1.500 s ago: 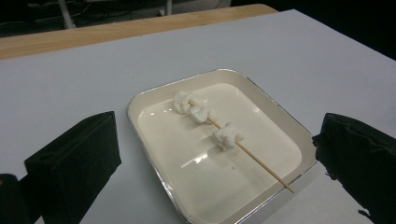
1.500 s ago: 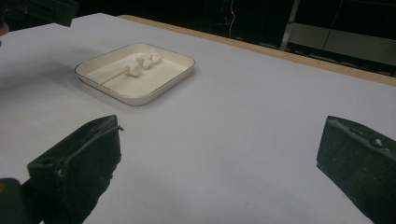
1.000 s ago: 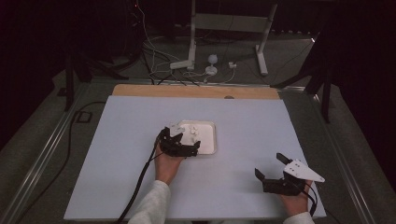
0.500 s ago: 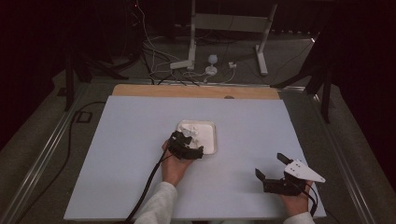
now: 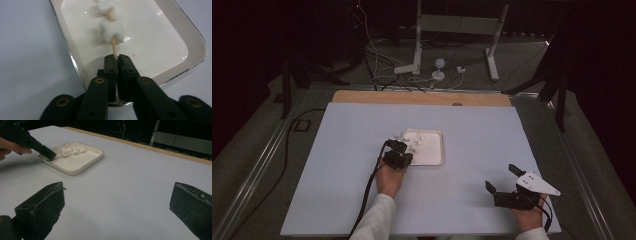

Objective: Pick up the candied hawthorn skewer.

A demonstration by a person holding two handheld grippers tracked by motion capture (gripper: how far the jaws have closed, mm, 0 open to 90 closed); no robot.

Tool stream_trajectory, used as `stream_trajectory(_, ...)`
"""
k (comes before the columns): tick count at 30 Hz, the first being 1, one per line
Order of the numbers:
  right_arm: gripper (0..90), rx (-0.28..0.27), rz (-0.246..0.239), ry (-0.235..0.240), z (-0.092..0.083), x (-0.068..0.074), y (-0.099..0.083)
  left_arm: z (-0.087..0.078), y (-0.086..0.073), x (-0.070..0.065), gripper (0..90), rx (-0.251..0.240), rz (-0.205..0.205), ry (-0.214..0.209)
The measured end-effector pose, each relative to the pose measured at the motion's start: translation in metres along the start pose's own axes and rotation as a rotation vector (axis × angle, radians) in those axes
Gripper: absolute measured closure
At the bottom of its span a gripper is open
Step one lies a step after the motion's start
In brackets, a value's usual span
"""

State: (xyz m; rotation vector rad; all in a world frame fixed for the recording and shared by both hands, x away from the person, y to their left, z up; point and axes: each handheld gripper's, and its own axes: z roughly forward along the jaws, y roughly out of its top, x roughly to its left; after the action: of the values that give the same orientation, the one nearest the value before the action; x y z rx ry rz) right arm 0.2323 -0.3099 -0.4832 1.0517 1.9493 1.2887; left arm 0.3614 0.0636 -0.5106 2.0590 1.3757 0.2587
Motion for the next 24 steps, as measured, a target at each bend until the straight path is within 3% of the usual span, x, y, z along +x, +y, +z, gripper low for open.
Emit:
stream_trajectory(9, 0.0, 0.000, 0.000, -0.002, 0.000, -0.001, 0.000, -0.003, -0.001, 0.000, 89.8, -0.011, 0.009, -0.025)
stream_trajectory(13, 0.0, 0.000, 0.001, 0.002, 0.000, 0.000, 0.000, -0.008, -0.003, 0.003, 89.8, -0.031, -0.003, -0.054)
stream_trajectory(24, 0.0, 0.002, 0.008, 0.000, 0.000, -0.001, -0.001, -0.021, -0.009, 0.009, 89.8, -0.088, -0.011, -0.080)
